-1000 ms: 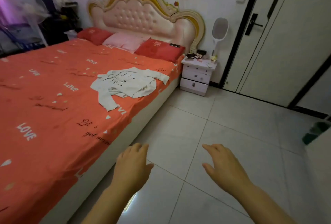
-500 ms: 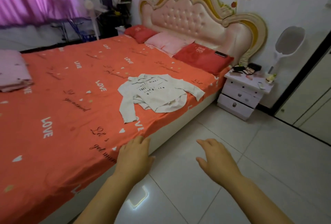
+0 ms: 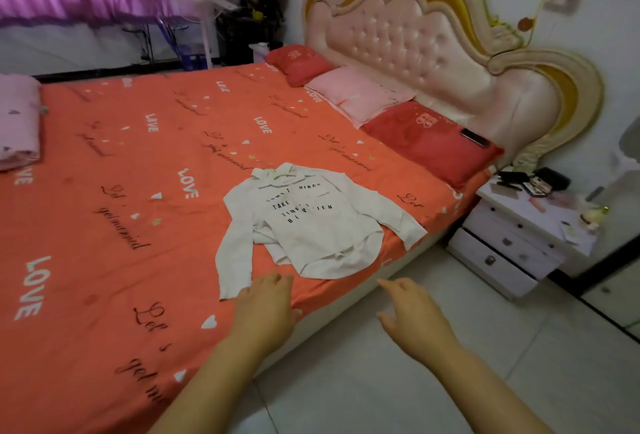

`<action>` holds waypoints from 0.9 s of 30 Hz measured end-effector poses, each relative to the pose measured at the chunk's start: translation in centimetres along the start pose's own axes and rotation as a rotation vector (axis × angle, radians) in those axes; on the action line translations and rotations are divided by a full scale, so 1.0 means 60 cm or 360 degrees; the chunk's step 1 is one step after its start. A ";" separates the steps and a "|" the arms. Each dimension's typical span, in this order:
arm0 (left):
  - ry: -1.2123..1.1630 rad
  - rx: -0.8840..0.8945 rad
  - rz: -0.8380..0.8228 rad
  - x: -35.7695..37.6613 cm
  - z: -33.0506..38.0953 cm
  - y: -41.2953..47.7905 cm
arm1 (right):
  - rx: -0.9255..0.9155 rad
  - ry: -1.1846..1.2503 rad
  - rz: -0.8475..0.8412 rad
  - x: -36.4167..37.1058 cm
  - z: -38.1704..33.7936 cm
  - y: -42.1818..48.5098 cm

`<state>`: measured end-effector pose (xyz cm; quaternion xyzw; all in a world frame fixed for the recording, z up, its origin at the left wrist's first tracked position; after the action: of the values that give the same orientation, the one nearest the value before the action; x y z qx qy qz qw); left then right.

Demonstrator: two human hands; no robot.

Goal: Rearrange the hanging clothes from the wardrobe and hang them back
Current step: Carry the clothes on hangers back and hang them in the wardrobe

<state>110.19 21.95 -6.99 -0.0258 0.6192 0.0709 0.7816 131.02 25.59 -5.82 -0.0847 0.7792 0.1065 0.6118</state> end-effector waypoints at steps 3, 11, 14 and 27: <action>0.0055 -0.0012 -0.0029 0.002 -0.005 0.107 | -0.0017 -0.0021 -0.0009 -0.002 0.012 0.108; 0.0131 -0.0205 -0.0079 0.046 -0.006 0.322 | -0.0212 0.0034 -0.0149 0.044 0.057 0.362; 0.0149 -0.0371 -0.0117 0.068 -0.001 0.386 | -0.0336 0.0027 -0.0251 0.074 0.078 0.455; 0.0107 -0.0761 -0.0168 0.095 0.003 0.595 | -0.0716 0.0102 -0.0553 0.144 0.059 0.735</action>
<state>106.50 57.73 -10.77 -0.2448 0.6083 0.1736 0.7348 120.71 69.00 -12.28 -0.3539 0.7288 0.1675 0.5618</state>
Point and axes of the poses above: each hand's wrist, its own y-axis towards the middle knuckle, its own x-axis out of the palm, z = x × y, the point moved 8 cm from there along y, towards the middle knuckle, and after that the axes turned 12 degrees about z, right-handed, at the moved point
